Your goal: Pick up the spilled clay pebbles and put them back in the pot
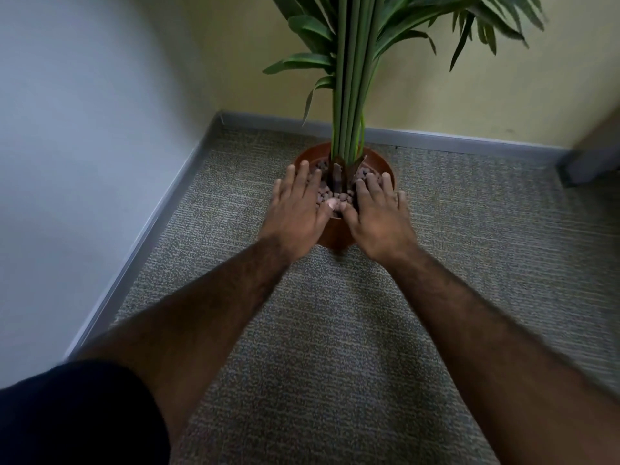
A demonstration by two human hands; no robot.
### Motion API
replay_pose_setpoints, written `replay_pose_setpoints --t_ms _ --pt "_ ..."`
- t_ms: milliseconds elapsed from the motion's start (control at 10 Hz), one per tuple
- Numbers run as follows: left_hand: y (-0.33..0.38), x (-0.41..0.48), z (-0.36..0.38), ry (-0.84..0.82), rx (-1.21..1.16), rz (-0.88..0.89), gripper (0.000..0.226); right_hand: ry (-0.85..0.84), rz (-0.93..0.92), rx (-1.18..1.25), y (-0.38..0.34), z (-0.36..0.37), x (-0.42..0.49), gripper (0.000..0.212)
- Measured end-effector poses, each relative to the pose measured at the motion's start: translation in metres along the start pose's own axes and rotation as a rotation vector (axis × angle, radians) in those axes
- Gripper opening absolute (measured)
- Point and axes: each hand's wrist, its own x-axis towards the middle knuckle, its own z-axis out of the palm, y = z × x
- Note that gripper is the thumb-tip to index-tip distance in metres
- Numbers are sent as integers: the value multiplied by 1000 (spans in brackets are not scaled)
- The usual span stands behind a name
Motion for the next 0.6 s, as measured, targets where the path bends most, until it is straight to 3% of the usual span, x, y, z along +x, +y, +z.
replay_pose_setpoints --t_ms 300,500,600 --pt "3 -11 -23 -163 98 34 78 -99 34 -80 -6 -13 -19 78" --pt "21 -44 -93 -336 100 57 79 -250 59 -75 -29 -75 -56 80" --pt "36 -63 -145 -336 70 40 82 -280 68 -81 -51 -125 -76 85"
